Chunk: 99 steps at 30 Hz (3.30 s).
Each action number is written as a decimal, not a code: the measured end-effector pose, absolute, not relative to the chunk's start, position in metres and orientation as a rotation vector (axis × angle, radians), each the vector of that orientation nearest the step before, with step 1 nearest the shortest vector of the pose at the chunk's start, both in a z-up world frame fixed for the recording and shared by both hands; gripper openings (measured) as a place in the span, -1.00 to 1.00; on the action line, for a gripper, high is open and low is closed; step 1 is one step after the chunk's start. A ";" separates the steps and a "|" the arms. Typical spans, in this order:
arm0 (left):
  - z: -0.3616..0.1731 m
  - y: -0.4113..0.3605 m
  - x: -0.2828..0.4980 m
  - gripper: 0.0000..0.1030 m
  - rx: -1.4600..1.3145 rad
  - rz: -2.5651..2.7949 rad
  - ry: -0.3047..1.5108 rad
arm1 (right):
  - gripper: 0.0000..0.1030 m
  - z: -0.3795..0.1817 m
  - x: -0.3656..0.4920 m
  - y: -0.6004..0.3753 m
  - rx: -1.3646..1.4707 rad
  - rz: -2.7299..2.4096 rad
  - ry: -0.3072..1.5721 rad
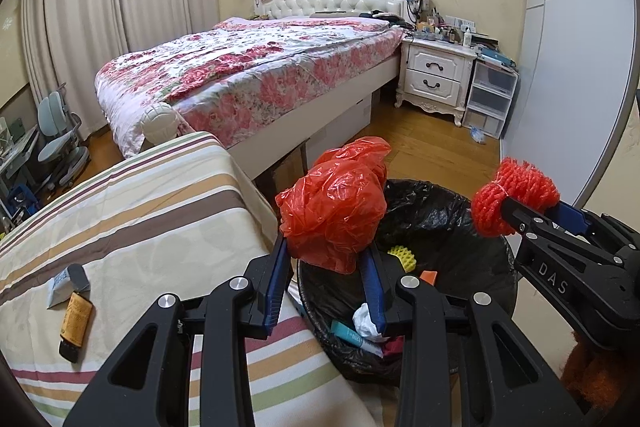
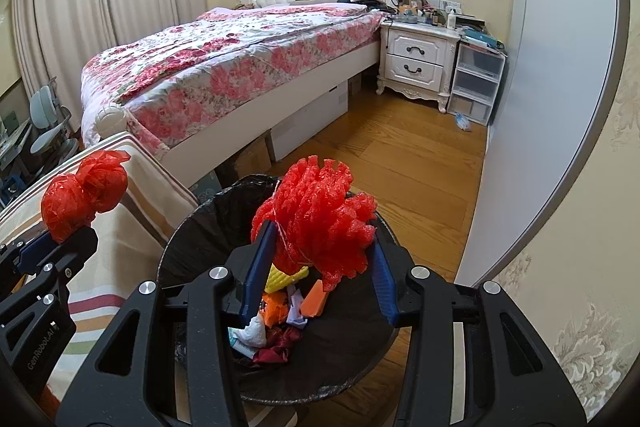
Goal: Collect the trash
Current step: 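Carry both bags over the black bin and open both tools to drop them, then move both tools back toward the remaining trash on the bed, then close the left tool on the gold bottle and lift it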
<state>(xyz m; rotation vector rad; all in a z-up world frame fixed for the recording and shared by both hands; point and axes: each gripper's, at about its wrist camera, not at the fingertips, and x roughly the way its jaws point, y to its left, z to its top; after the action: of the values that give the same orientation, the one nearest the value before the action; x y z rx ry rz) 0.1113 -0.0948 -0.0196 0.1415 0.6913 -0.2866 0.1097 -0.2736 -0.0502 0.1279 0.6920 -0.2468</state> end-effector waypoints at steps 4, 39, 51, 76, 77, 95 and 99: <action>-0.022 -0.103 0.115 -0.33 0.158 -0.286 0.692 | -0.14 -0.054 0.114 -0.278 0.134 -0.255 0.701; -0.032 -0.124 0.132 0.32 0.178 -0.267 0.712 | 0.10 -0.071 0.132 -0.288 0.149 -0.281 0.750; -0.024 -0.103 0.127 0.40 0.161 -0.241 0.707 | 0.21 -0.061 0.128 -0.280 0.136 -0.272 0.734; -0.033 0.061 0.087 0.35 0.127 0.076 0.739 | 0.23 -0.069 0.110 -0.121 0.063 0.075 0.808; -0.035 0.066 0.089 0.30 0.124 0.085 0.749 | 0.23 -0.070 0.111 -0.113 0.055 0.088 0.813; -0.060 0.101 0.101 -0.52 0.047 0.012 0.874 | 0.23 -0.079 0.118 -0.047 -0.077 0.188 0.871; -0.059 0.112 0.086 -0.52 0.045 0.020 0.866 | 0.23 -0.081 0.117 -0.033 -0.119 0.219 0.875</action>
<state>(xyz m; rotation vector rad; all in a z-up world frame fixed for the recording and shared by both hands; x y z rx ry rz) 0.0860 0.1118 -0.0592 0.0451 0.8664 0.0198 0.1167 -0.0333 -0.0812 -0.1195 0.8752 0.2189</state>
